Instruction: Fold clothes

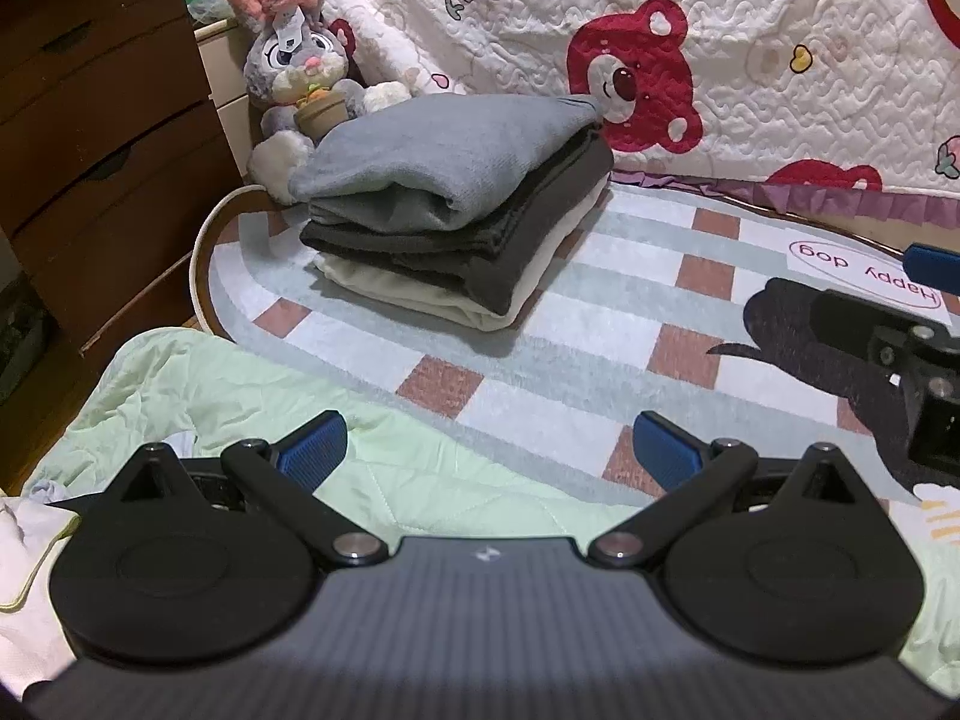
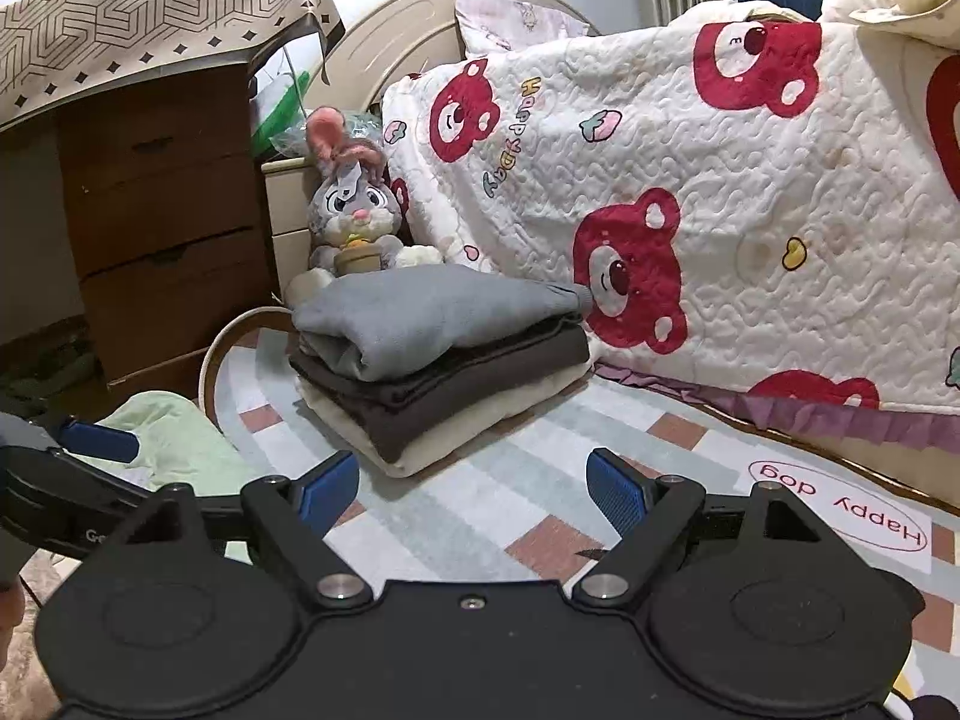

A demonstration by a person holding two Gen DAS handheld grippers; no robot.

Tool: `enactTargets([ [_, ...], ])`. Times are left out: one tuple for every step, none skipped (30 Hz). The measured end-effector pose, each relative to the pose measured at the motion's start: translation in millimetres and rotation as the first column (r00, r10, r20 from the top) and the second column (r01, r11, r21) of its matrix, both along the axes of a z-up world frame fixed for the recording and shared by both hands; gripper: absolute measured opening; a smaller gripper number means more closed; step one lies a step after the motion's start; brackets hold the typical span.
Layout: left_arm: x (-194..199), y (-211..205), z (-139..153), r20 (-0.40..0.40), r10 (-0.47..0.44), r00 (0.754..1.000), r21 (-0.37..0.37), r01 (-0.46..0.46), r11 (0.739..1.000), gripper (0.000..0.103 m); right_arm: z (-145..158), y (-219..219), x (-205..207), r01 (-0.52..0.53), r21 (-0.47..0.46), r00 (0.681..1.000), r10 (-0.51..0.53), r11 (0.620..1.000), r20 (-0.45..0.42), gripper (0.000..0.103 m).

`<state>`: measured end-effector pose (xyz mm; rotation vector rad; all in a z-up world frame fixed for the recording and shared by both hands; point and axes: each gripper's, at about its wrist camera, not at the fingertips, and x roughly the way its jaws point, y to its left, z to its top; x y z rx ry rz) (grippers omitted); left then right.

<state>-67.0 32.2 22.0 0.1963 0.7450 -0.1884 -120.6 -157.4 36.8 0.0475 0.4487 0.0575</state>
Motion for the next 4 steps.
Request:
enactTargets([
  [0.0,0.2,-0.2,-0.002,0.000,1.000,0.001,0.000,1.000,0.103,-0.1,0.2,0.2,-0.001,0.001,1.000,0.001,1.000,-0.002,0.086],
  [0.0,0.5,-0.4,-0.003,-0.001,1.000,0.001,0.001,1.000,0.103,-0.2,0.3,0.3,-0.001,0.002,1.000,0.001,1.000,-0.005,0.086],
  [0.0,0.7,-0.6,-0.005,-0.001,1.000,0.002,0.001,1.000,0.103,-0.2,0.5,0.5,-0.002,0.003,1.000,0.002,1.000,-0.007,0.086],
  [0.0,0.9,-0.8,-0.007,-0.002,1.000,0.003,0.002,1.000,0.103,-0.3,0.7,0.6,-0.003,0.004,1.000,0.003,1.000,-0.010,0.086],
])
